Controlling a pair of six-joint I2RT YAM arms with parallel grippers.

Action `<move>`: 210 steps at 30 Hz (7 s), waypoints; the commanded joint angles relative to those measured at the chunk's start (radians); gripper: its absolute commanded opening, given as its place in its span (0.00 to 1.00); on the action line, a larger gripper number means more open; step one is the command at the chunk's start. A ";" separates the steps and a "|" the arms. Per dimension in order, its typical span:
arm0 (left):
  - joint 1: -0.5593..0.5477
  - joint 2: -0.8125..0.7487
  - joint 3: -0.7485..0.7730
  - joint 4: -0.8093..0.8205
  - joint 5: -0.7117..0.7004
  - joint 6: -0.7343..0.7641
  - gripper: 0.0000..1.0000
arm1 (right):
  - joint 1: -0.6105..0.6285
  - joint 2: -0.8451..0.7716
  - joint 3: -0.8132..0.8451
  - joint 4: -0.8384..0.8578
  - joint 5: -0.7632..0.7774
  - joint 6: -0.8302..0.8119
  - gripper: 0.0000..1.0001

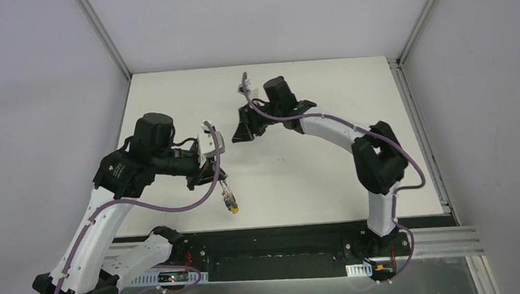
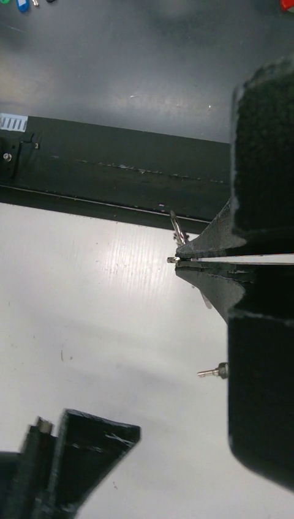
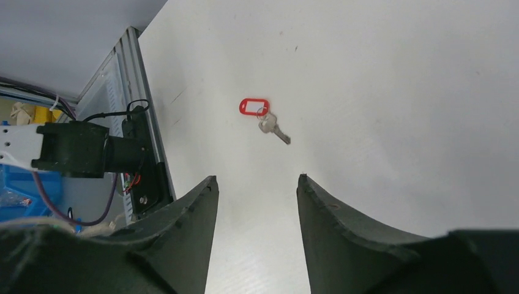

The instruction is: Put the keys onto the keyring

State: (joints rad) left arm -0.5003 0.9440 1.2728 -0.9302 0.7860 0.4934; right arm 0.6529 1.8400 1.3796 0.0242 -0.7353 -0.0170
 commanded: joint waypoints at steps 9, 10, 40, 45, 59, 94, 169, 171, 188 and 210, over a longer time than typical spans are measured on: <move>0.002 -0.149 -0.040 -0.078 0.010 -0.017 0.00 | 0.269 0.457 0.578 -0.439 0.208 -0.254 0.58; 0.001 -0.156 -0.043 -0.074 0.014 -0.022 0.00 | 0.284 0.473 0.597 -0.457 0.238 -0.272 0.58; 0.002 -0.186 -0.101 -0.040 0.042 -0.027 0.00 | 0.414 0.660 0.803 -0.529 0.508 -0.467 0.54; 0.002 -0.185 -0.094 -0.044 0.042 -0.026 0.00 | 0.438 0.646 0.752 -0.523 0.559 -0.509 0.47; 0.001 -0.169 -0.083 -0.044 0.045 -0.020 0.00 | 0.455 0.555 0.610 -0.477 0.646 -0.554 0.14; 0.002 0.101 0.004 0.071 0.046 -0.015 0.00 | 0.019 -0.279 -0.285 -0.399 0.141 -0.466 0.00; 0.001 0.116 -0.073 0.232 0.092 -0.093 0.00 | -0.100 -0.196 -0.425 -0.458 0.203 -0.517 0.12; 0.001 0.113 -0.074 0.232 0.091 -0.094 0.00 | -0.100 -0.196 -0.427 -0.458 0.203 -0.517 0.12; 0.002 0.114 -0.073 0.229 0.091 -0.088 0.00 | -0.080 -0.189 -0.434 -0.467 0.212 -0.523 0.12; 0.002 0.112 -0.077 0.228 0.093 -0.087 0.00 | -0.078 -0.189 -0.442 -0.482 0.220 -0.534 0.10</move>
State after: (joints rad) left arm -0.5003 1.0840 1.1847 -0.7185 0.8368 0.4046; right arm 0.5686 1.6657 0.9459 -0.4324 -0.5110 -0.5335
